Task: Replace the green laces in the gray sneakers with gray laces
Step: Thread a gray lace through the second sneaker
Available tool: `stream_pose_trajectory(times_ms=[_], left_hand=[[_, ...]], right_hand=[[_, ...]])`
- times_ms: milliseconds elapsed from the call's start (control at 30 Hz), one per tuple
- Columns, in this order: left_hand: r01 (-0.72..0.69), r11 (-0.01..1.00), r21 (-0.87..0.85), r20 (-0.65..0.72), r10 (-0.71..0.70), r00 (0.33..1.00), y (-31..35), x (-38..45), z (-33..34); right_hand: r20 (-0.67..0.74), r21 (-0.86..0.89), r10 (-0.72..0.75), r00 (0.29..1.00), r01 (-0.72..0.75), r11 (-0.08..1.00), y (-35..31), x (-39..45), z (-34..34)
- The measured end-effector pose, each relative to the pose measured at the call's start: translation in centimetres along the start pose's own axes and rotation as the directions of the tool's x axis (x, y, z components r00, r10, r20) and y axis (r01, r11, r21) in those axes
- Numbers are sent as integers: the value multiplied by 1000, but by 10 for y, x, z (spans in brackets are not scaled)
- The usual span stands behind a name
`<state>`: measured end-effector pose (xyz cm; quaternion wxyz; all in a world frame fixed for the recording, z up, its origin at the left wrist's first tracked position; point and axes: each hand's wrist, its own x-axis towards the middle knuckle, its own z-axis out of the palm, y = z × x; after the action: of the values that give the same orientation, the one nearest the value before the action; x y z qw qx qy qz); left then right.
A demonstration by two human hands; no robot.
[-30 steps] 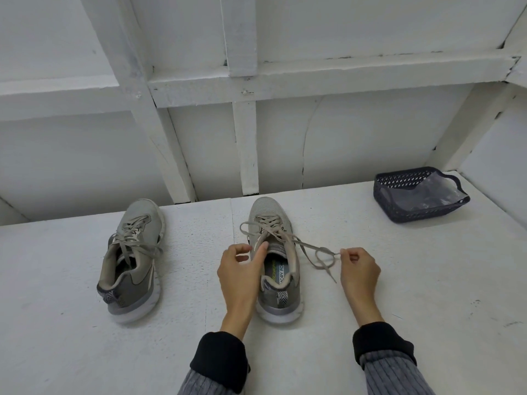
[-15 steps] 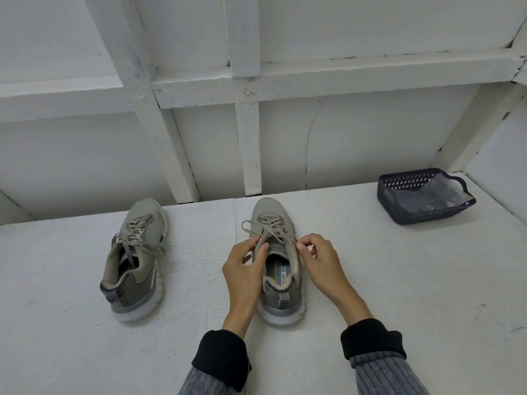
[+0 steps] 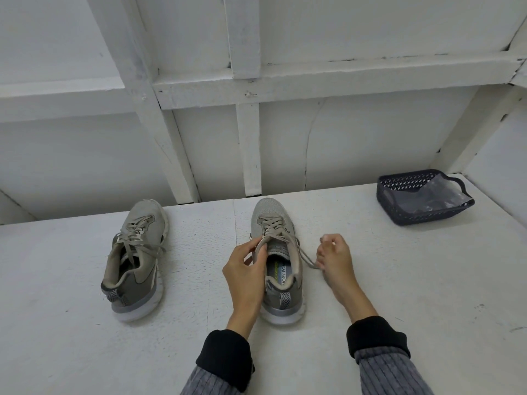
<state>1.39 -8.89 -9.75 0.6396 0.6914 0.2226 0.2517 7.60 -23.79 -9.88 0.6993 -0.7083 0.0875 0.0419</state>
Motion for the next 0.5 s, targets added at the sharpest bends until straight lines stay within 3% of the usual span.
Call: stream_pose_trajectory(times_ms=[333, 500], left_hand=[[-105, 994, -2, -42, 105, 994, 3, -1, 1], [-115, 993, 1, -63, 114, 991, 4, 12, 3]], right_hand=[[-42, -296, -4, 999, -8, 955, 1, 0, -4], [-53, -589, 0, 999, -31, 807, 13, 0, -15]])
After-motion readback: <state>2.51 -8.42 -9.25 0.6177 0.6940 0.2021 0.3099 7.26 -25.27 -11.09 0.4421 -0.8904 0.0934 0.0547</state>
